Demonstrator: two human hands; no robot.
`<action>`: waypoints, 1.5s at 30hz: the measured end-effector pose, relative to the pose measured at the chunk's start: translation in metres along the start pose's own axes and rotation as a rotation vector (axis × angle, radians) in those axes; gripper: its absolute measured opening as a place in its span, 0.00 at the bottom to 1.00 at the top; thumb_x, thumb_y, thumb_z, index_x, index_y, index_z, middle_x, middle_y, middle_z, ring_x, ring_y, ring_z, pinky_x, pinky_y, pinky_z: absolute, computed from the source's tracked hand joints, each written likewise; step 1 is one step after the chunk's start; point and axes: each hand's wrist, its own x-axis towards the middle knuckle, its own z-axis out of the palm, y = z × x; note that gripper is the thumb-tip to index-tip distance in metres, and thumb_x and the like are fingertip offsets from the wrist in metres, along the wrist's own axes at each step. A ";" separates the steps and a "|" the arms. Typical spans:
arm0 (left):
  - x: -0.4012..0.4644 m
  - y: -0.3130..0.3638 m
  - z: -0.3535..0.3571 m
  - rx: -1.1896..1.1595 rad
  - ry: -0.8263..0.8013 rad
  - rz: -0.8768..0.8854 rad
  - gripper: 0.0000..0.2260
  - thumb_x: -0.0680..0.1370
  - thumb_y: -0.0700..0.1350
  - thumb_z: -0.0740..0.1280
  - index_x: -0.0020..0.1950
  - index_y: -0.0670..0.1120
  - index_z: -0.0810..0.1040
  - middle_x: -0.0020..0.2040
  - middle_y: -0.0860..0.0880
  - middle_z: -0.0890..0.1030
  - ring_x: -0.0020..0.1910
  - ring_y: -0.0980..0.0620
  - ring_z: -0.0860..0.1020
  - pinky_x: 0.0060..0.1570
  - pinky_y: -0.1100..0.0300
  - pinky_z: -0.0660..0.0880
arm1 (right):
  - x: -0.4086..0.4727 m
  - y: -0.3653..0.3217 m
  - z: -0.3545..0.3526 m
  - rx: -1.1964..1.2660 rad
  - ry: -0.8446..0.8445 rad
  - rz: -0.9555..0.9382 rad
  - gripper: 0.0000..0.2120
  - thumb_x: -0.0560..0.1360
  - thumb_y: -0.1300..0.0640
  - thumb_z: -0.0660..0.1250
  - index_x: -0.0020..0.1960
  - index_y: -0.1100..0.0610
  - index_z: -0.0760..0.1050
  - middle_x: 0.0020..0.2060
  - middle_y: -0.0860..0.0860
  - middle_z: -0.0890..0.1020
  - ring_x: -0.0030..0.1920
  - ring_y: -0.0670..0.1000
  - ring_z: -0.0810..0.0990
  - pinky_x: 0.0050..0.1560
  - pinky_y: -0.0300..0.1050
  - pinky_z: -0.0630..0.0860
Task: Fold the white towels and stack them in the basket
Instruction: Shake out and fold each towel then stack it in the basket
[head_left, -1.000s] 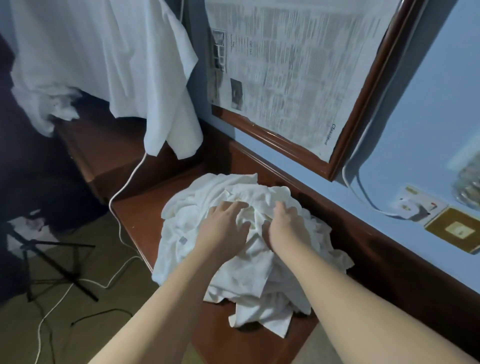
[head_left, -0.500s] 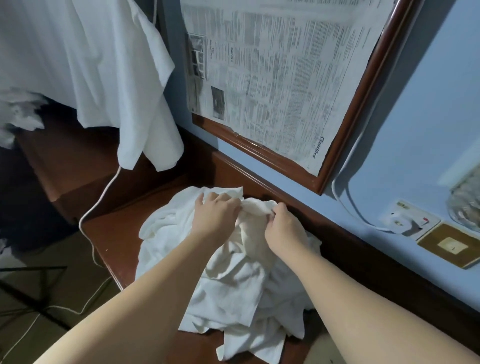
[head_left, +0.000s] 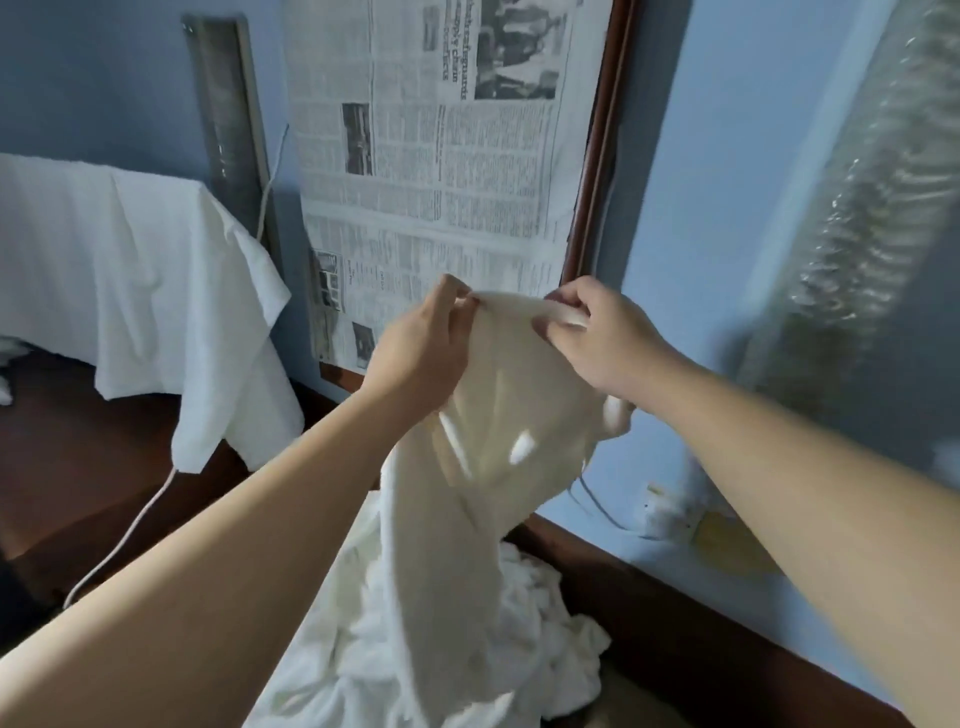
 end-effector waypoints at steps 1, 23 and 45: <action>0.005 0.013 -0.007 0.008 -0.024 0.033 0.11 0.86 0.59 0.57 0.59 0.54 0.71 0.37 0.50 0.80 0.33 0.49 0.78 0.32 0.52 0.75 | 0.001 -0.007 -0.024 -0.062 0.025 -0.041 0.05 0.81 0.48 0.68 0.54 0.48 0.78 0.45 0.44 0.81 0.47 0.48 0.81 0.41 0.41 0.73; -0.037 0.294 -0.024 -0.427 -0.035 0.295 0.11 0.73 0.38 0.70 0.46 0.55 0.78 0.40 0.54 0.83 0.38 0.56 0.82 0.33 0.66 0.76 | -0.168 -0.086 -0.390 -0.428 0.292 -0.147 0.11 0.80 0.45 0.70 0.45 0.52 0.78 0.38 0.51 0.78 0.38 0.51 0.77 0.41 0.46 0.68; -0.119 0.360 -0.048 -0.204 0.172 0.085 0.10 0.80 0.38 0.65 0.49 0.54 0.79 0.43 0.50 0.82 0.40 0.46 0.78 0.36 0.55 0.72 | -0.391 -0.062 -0.552 -0.474 0.599 0.015 0.14 0.80 0.44 0.70 0.44 0.53 0.77 0.34 0.53 0.77 0.35 0.53 0.73 0.38 0.46 0.67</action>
